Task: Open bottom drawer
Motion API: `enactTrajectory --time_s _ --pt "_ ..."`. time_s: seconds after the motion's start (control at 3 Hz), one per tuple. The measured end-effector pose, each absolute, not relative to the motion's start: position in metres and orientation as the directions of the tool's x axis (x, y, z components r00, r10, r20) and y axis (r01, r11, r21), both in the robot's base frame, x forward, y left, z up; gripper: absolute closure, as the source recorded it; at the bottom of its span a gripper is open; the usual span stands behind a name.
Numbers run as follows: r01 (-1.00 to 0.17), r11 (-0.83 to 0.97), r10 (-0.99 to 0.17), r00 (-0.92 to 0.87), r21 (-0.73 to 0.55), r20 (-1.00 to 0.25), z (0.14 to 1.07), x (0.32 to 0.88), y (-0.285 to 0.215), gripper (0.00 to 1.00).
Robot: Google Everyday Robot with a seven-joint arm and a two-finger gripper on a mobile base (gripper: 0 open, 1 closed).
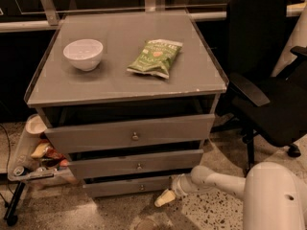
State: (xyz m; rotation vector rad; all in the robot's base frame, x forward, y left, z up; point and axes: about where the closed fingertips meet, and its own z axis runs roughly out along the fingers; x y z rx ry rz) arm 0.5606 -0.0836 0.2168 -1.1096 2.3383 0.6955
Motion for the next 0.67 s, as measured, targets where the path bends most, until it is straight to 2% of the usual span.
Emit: enactTrajectory --time_s 0.67 --pt "-0.801 0.545 -0.551 -0.564 0.246 -0.615 0.232 0.555 -0.085 0.00"
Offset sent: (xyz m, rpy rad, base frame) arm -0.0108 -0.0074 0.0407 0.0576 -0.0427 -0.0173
